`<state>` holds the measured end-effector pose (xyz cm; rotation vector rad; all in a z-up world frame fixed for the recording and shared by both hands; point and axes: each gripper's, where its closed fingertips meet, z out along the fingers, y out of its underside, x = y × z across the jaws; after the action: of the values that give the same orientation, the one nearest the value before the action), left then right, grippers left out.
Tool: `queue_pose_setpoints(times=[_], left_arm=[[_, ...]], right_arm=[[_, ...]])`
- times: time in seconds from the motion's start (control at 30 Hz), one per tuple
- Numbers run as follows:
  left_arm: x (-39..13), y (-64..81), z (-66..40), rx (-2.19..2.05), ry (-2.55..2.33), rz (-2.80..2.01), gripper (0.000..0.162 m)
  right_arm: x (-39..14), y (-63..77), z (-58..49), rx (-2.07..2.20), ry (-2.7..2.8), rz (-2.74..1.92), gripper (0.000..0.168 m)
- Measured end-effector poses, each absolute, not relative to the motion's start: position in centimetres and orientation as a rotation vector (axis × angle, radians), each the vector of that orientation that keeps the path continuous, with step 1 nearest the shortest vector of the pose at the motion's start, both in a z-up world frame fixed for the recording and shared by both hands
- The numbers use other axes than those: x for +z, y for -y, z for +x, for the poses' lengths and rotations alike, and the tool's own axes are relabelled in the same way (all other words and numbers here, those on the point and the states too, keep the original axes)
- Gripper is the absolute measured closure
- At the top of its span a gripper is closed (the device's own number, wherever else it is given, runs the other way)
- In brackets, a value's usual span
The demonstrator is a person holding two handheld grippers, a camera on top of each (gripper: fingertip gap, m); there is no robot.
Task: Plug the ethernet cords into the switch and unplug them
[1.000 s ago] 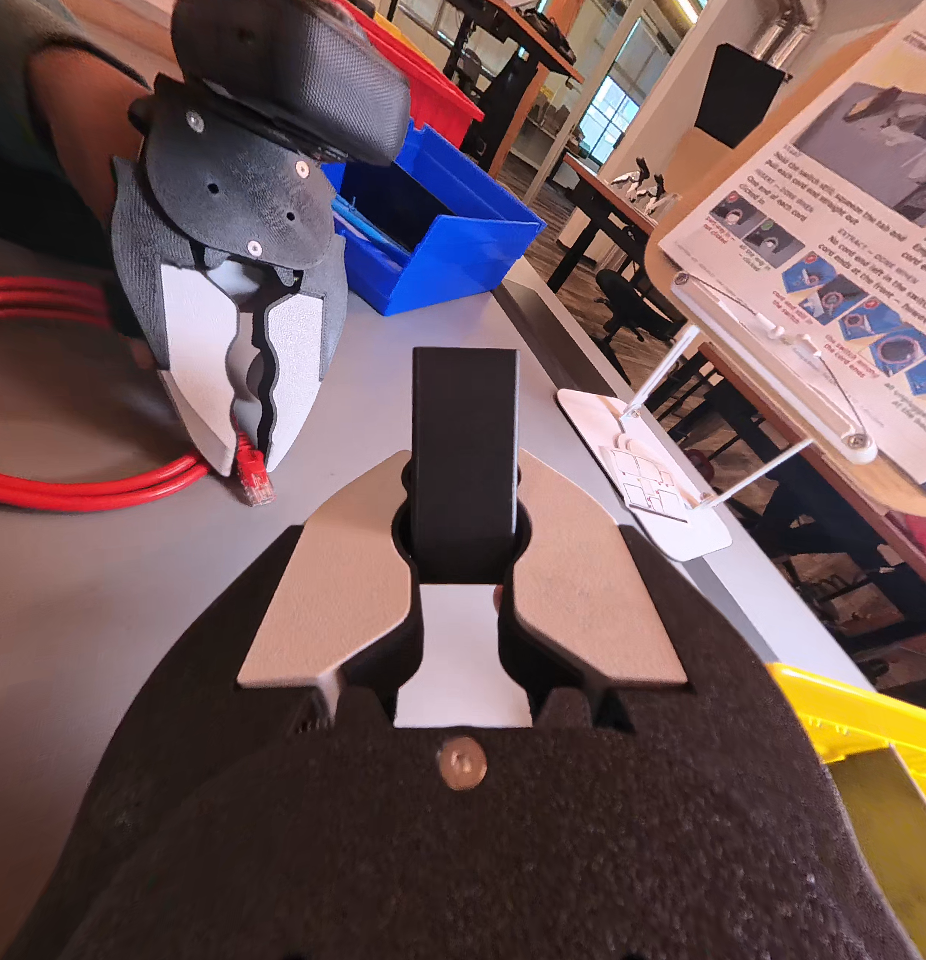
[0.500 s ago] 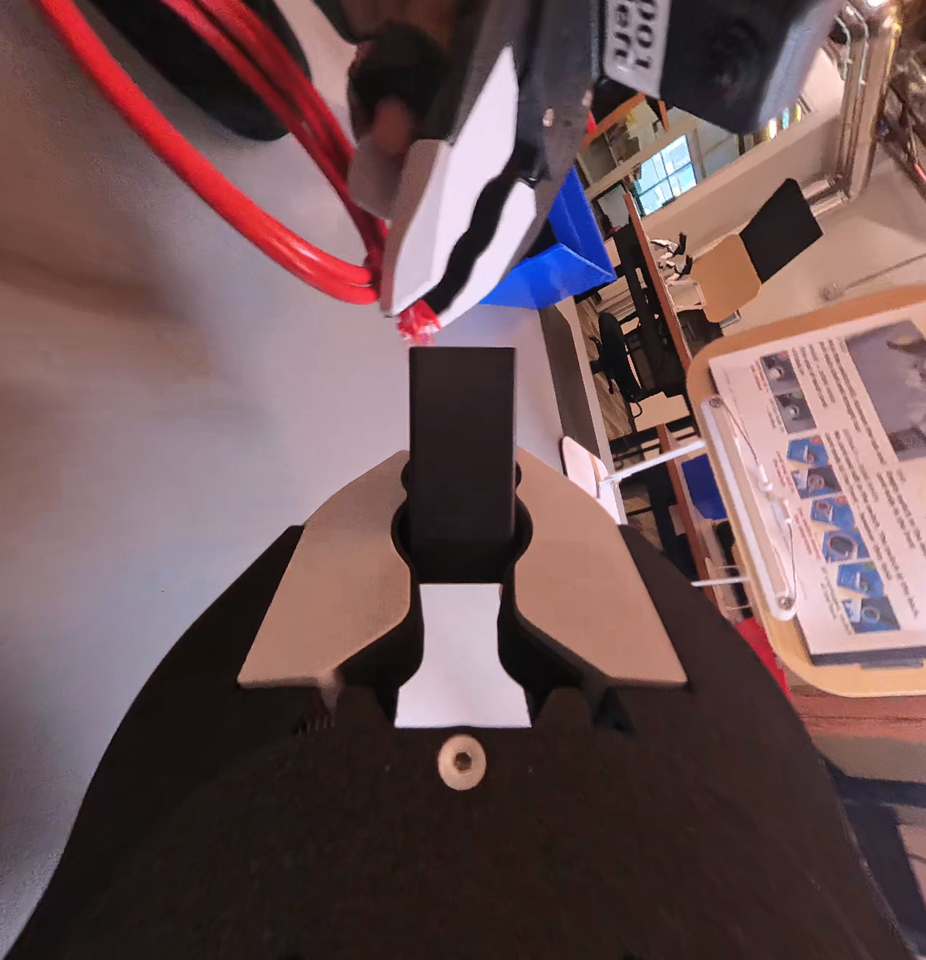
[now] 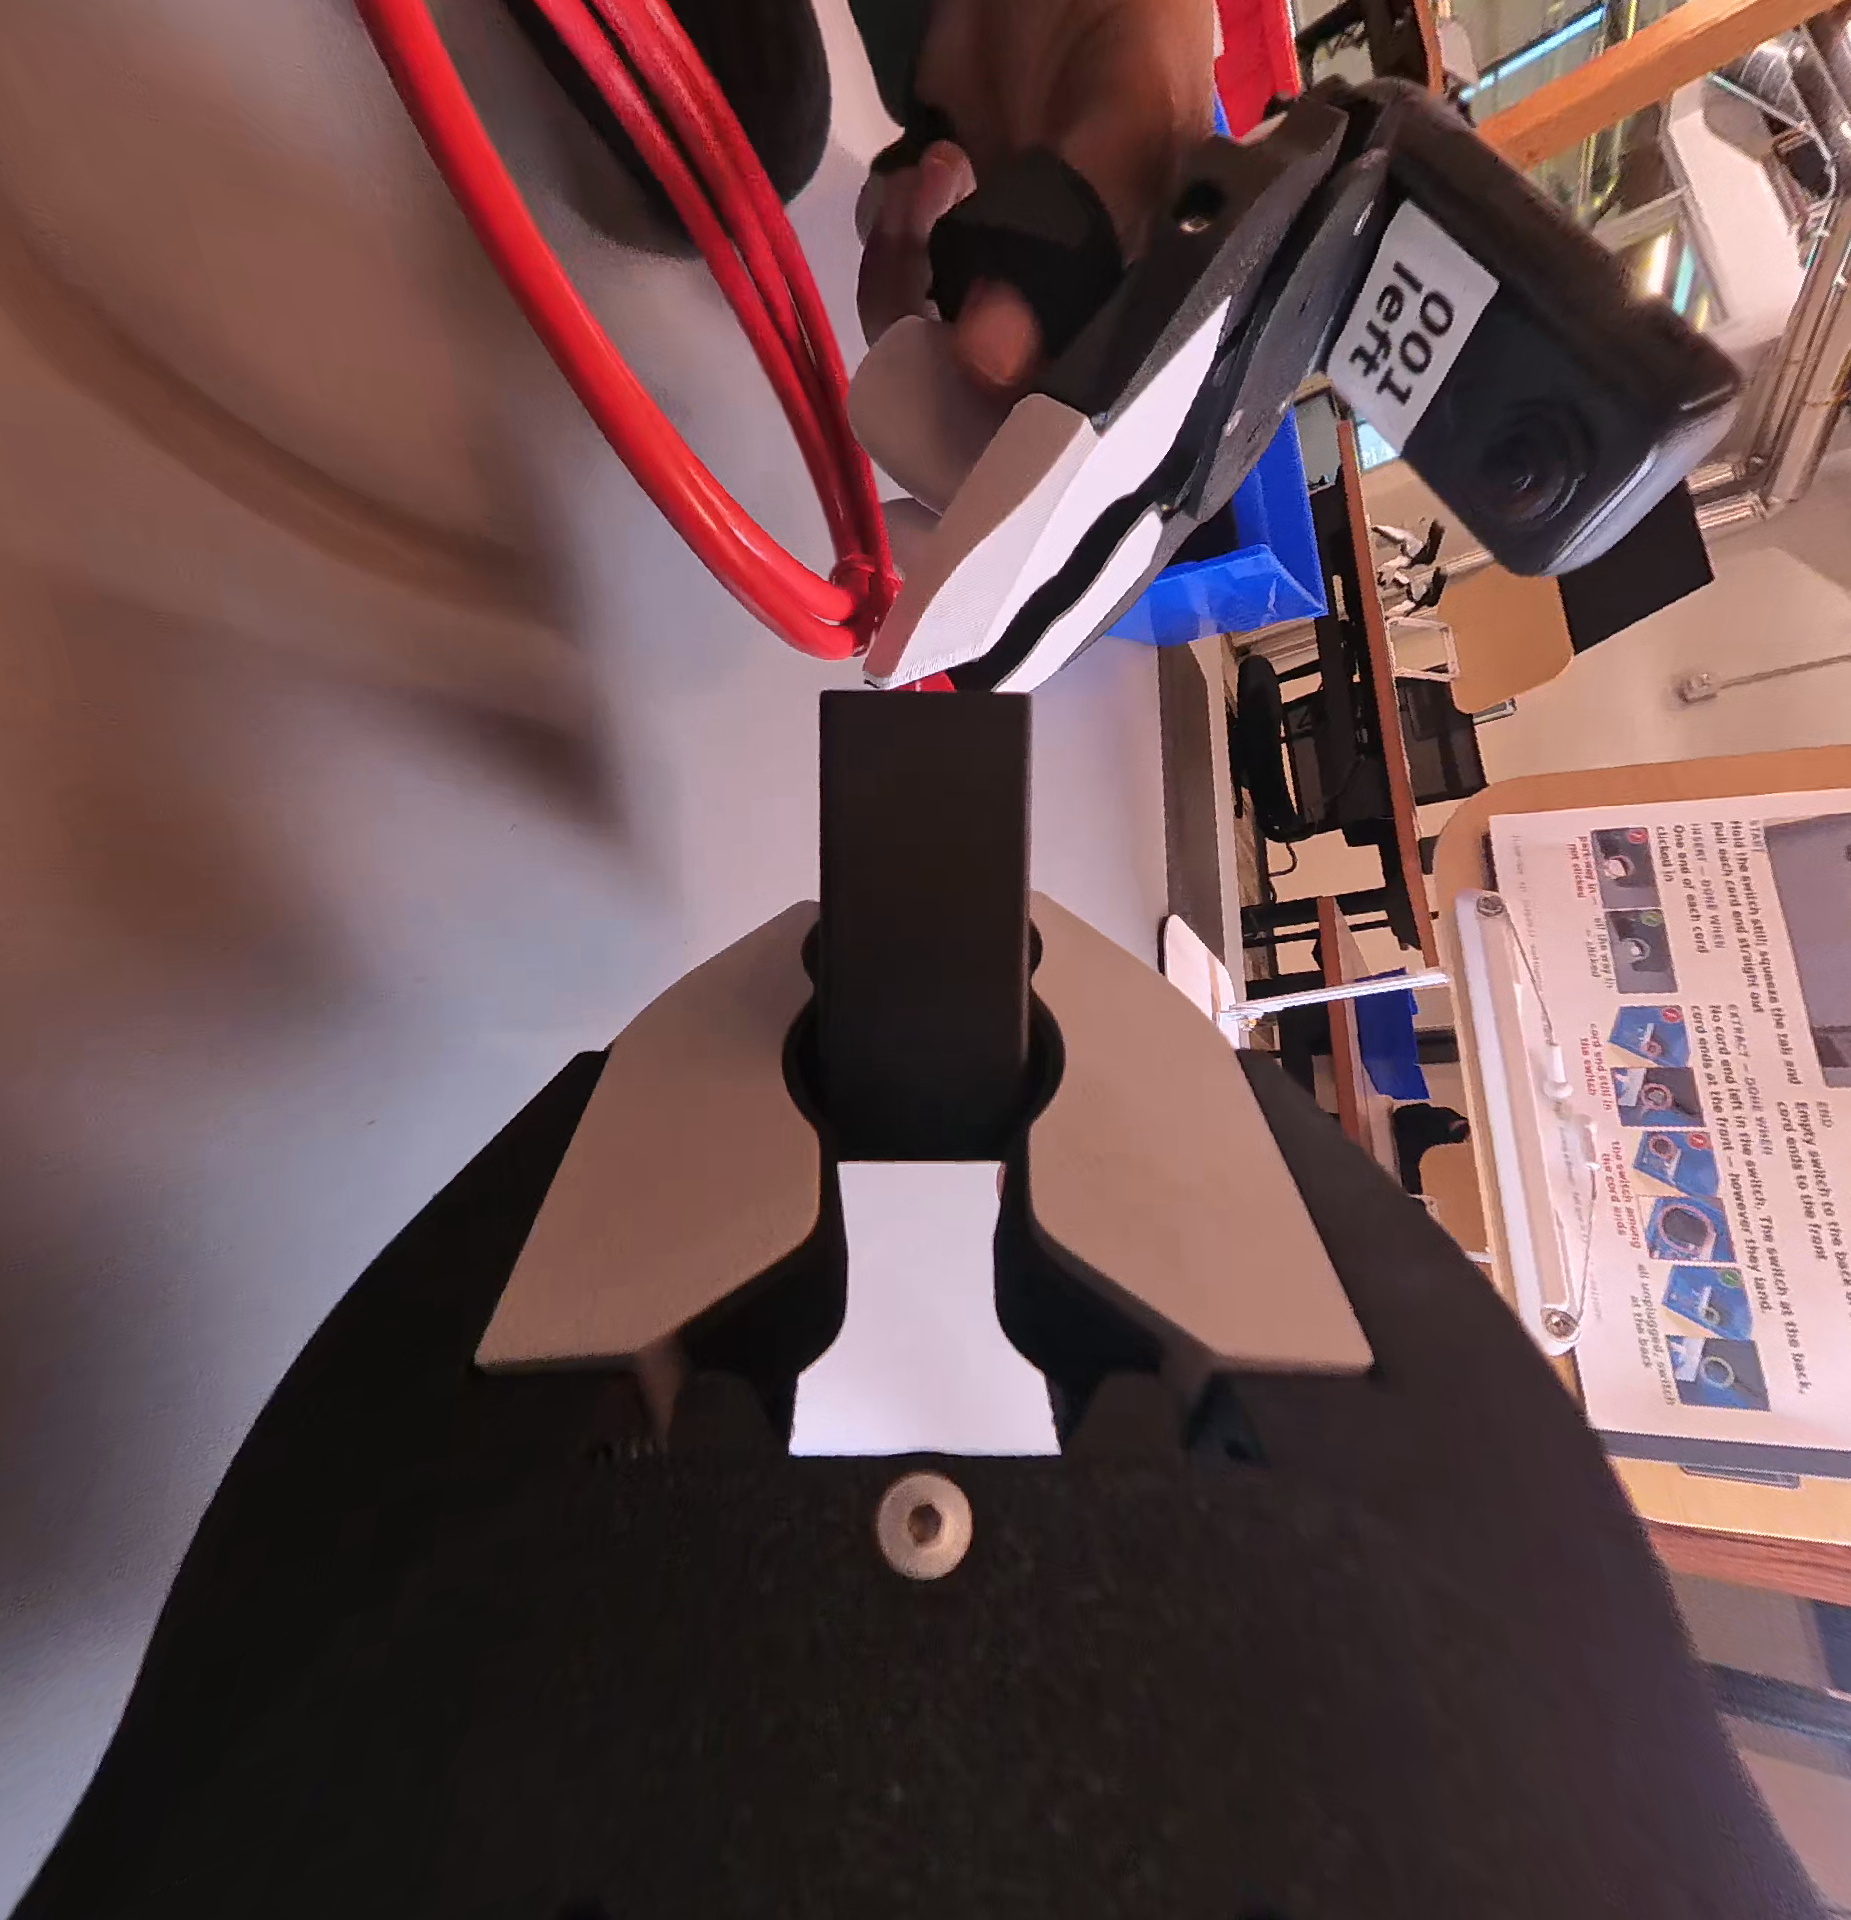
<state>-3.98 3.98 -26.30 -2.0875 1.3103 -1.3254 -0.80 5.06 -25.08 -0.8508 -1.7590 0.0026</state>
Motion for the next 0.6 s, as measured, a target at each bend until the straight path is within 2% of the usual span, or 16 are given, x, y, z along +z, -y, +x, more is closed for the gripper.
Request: queue_pose_setpoints(times=[0.23, 0.33, 0.47, 0.5, 0.57, 0.6], left_arm=[[-27.2, -4.3, -3.7, -1.180, -1.390, -2.039, 0.137], [-26.2, -5.4, -3.5, -0.931, -1.450, -1.877, 0.132], [-24.2, -5.3, -1.7, -0.512, -1.569, -1.515, 0.115], [-24.2, -5.0, -1.3, -0.433, -1.603, -1.458, 0.115], [-24.2, -4.9, -0.9, -0.306, -1.635, -1.386, 0.135], [-24.1, -4.8, -0.9, -0.292, -1.638, -1.375, 0.135]], right_arm=[[-25.1, -5.4, -0.4, 0.022, 1.756, -0.894, 0.138], [-24.1, -5.4, -0.1, 0.129, 1.703, -0.957, 0.138], [-22.5, -4.1, -0.7, 0.412, 1.624, -1.039, 0.139], [-22.1, -3.8, -0.9, 0.474, 1.605, -1.050, 0.139], [-21.4, -3.3, -1.1, 0.565, 1.570, -1.063, 0.139], [-21.2, -3.3, -1.1, 0.589, 1.560, -1.068, 0.138]])
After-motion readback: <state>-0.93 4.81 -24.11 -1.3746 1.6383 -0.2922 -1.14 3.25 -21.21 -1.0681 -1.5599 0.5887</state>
